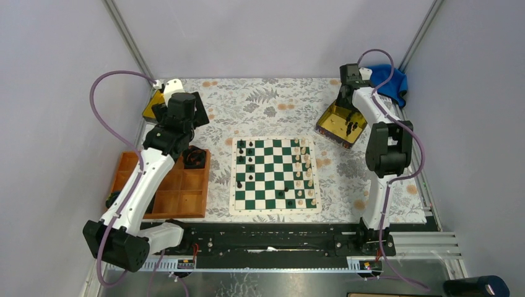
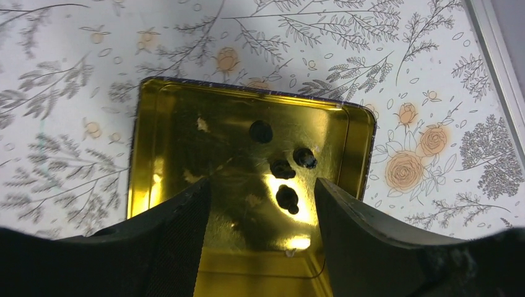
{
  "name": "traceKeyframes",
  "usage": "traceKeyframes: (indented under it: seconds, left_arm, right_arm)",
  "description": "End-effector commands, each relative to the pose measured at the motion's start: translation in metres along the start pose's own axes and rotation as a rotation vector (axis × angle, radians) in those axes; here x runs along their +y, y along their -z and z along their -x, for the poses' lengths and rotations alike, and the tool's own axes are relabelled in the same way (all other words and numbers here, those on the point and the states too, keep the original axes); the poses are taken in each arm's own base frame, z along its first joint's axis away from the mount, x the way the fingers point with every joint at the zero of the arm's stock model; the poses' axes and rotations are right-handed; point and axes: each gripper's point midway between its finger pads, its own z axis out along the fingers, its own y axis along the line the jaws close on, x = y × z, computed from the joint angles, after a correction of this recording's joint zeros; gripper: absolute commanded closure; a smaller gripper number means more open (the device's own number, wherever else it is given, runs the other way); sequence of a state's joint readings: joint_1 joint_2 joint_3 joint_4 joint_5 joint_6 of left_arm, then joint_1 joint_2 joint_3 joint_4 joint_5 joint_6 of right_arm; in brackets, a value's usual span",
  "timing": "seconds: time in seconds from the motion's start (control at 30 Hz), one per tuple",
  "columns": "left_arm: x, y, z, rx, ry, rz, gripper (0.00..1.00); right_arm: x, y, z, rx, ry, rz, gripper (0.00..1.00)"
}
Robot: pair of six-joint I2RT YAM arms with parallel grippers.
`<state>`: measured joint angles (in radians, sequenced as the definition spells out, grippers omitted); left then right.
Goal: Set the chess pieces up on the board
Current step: Pick up the chess piece from the storage box.
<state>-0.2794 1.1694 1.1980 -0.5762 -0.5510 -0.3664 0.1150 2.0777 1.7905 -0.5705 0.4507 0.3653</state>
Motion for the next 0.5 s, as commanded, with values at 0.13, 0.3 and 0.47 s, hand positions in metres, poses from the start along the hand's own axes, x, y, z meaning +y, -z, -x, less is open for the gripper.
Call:
traceKeyframes:
  seconds: [0.13,0.3,0.47]
  left_arm:
    - [-0.008,-0.006,0.012,-0.031,0.001,-0.015,0.01]
    - [-0.010,-0.009,0.011,-0.023,-0.002,-0.014,0.01]
    - [-0.012,-0.011,0.010,-0.015,-0.005,-0.013,0.01]
  right_arm:
    - [0.004,-0.029,0.010,-0.008,-0.071,0.014,0.35]
    - [0.000,-0.046,0.008,0.014,-0.080,0.008,0.38]
    - [-0.003,-0.057,0.007,0.023,-0.089,0.003,0.41]
